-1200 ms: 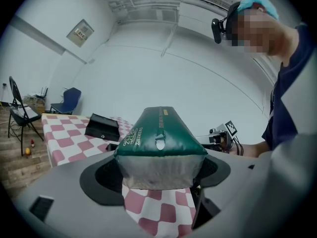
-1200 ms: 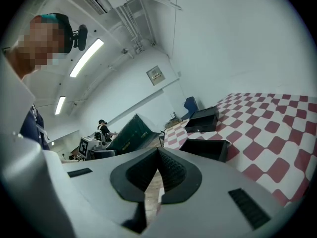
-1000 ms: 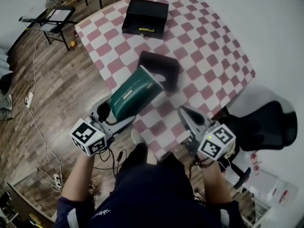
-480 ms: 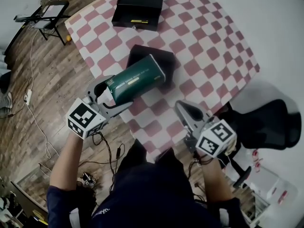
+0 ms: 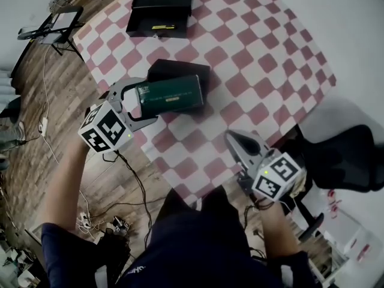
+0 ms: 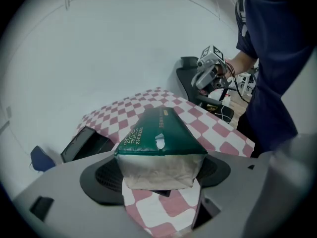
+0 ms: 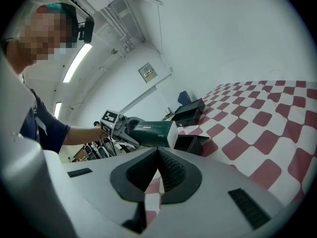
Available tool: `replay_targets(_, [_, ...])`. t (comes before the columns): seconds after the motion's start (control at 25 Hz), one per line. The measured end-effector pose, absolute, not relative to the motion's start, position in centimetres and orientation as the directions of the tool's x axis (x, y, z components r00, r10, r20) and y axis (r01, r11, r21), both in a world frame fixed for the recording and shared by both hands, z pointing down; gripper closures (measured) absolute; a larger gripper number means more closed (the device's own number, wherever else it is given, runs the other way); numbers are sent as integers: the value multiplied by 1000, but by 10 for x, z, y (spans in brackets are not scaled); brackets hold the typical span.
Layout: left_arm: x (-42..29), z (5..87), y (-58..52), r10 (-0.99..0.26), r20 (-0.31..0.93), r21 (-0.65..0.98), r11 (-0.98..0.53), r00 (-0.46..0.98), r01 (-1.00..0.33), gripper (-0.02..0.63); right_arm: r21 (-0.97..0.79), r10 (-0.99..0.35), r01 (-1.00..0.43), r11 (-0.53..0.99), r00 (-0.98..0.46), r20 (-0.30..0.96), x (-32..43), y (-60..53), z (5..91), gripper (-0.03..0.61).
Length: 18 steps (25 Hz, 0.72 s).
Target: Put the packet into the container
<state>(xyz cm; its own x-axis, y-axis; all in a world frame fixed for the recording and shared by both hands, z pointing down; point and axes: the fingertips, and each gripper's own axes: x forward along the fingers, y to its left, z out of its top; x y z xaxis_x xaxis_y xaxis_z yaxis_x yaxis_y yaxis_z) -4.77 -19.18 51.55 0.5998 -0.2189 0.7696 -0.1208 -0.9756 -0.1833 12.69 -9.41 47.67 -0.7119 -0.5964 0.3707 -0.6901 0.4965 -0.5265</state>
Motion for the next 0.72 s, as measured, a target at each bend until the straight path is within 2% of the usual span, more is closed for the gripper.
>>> replay_targets(0.44, [-33,556,-215,-98,940,-190,-946,328,263,167,-563,-623,-711,421,-678,390,167,-82,497,561])
replay_targets(0.72, [-20,579,-214,-48,954,-146,-937,297,316,167,-576,-634,-722,383,-659,405,179,-75,507,562])
